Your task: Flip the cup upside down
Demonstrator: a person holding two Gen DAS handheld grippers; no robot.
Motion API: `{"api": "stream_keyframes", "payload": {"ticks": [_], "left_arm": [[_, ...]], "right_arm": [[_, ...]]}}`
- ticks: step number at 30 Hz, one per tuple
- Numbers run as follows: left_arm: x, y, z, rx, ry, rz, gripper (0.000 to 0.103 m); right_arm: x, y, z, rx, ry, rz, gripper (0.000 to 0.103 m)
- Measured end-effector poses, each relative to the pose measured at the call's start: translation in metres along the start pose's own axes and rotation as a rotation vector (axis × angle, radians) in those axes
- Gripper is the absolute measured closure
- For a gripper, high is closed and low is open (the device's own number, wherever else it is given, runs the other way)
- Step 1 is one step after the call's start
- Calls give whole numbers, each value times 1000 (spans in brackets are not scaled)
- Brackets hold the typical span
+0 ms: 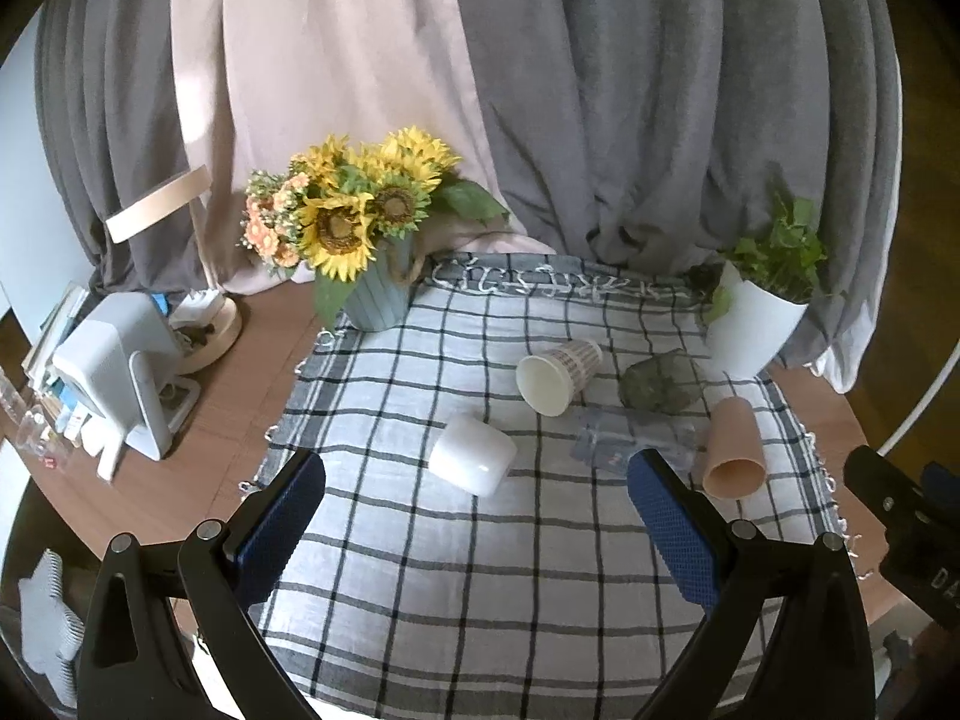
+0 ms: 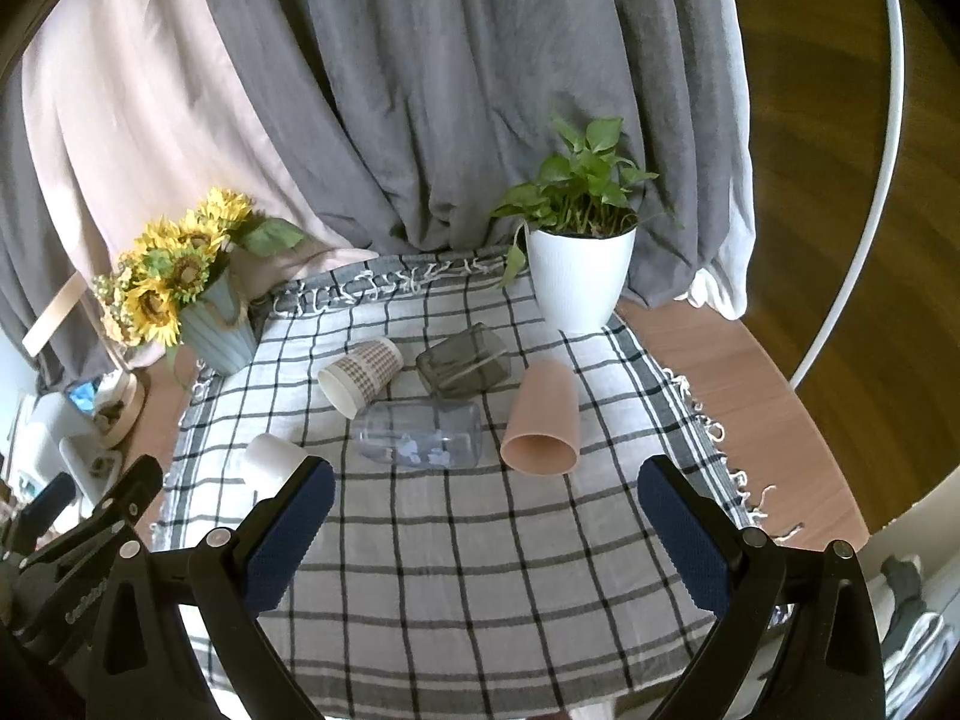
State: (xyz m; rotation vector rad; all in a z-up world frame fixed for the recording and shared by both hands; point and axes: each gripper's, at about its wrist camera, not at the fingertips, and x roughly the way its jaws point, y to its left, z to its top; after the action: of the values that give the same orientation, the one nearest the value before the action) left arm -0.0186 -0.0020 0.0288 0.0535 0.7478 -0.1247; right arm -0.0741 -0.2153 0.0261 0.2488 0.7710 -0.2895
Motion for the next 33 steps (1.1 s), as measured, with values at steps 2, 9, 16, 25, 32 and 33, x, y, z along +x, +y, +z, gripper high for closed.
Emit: {"api": "stream_keyframes", "payload": {"ticks": [2,9,16,25,32,33], "left_arm": [[-2,-1,0,7,-9,6,0],[-6,-2,0,8,-18,12,0],[-8,-3,3,16,-24,15,0],[-9,-4,3,18,-26,18,0],[-9,-3,3,20,-25,21,0],[-9,-3,2,20,-27,20,0]], "right_arm": [[-1,-1,0,1,-1,1,1],[-3,-2,-1,0,-6,1,1],[-6,-5,0,-7,-11,-4,1],[-9,-7,1,-6,-16,-6,1],[-10,-6,0,-5,-17,-7,1],[-10,-6,0,-5,-17,-7,1]]}}
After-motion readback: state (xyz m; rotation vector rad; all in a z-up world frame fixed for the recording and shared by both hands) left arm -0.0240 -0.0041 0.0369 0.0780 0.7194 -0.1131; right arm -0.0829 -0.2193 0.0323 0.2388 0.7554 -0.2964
